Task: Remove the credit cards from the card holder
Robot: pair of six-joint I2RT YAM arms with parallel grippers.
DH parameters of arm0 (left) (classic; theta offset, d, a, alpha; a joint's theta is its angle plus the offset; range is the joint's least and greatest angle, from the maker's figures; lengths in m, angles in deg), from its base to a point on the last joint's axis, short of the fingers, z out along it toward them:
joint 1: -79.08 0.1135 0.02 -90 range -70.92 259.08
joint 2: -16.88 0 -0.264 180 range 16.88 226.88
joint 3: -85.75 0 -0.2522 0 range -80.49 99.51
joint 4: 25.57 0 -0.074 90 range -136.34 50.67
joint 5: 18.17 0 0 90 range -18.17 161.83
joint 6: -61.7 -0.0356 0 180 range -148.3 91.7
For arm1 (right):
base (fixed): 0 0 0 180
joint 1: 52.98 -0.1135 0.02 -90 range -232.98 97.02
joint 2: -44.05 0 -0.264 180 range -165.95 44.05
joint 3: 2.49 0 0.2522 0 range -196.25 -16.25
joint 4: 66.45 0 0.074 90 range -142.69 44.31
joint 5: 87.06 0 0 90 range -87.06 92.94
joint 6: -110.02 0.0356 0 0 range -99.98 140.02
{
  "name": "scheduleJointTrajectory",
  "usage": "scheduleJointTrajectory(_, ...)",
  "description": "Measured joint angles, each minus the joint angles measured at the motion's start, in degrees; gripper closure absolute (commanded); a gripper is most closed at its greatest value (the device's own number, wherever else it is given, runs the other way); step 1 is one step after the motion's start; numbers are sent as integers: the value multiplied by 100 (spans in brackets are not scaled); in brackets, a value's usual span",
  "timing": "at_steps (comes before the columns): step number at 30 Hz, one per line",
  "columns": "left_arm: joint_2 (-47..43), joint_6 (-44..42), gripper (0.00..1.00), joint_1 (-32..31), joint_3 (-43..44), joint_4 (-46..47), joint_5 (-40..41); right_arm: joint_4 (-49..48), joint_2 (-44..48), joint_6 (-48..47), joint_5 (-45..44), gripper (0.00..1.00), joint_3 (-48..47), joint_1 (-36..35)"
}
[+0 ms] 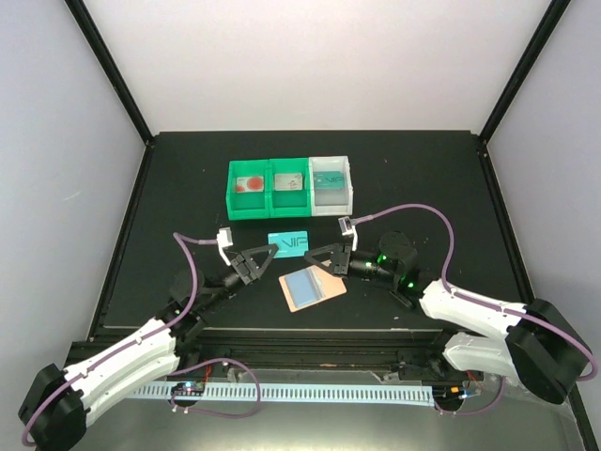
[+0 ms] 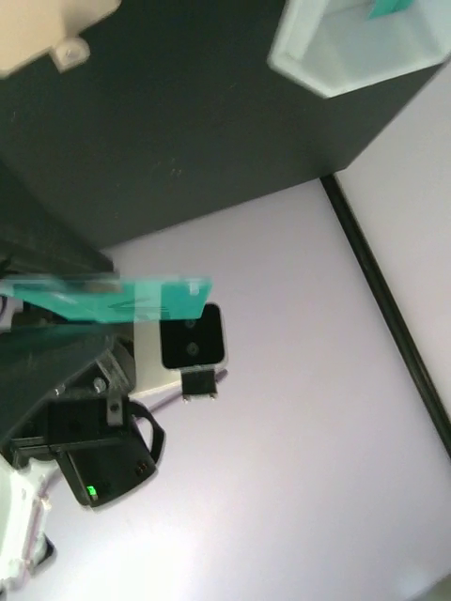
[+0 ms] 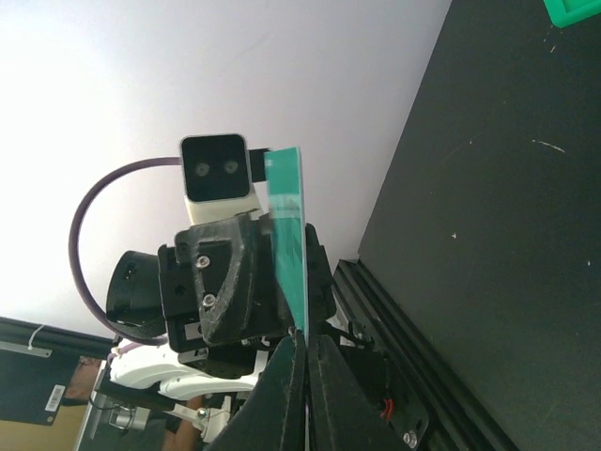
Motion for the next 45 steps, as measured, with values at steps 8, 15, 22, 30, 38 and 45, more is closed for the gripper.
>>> scheduleJointTrajectory(8, -262, -142, 9, 0, 2, -409, 9, 385, 61, -317, -63, 99, -105, 0)
scheduleJointTrajectory(15, -413, -533, 1, 0, 249, -1567, 13, 868, 245, -719, -76, 99, -284, 195)
scheduleJointTrajectory(22, -599, -1121, 1, 0, 466, -2553, 11, 1823, 275, -1392, -70, 99, -599, 826)
scheduleJointTrajectory(30, -662, -1814, 1, 0, 669, -3536, 101, 3073, -168, -2472, -68, 99, -1670, 1672)
scheduleJointTrajectory(38, -533, -2374, 1, 0, 964, -4096, 111, 3958, -1478, -3274, -184, 99, -2688, 2350)
scheduleJointTrajectory(45, -428, -2608, 1, 0, 975, -4317, -46, 4402, -2662, -3624, -527, 99, -3453, 2511)
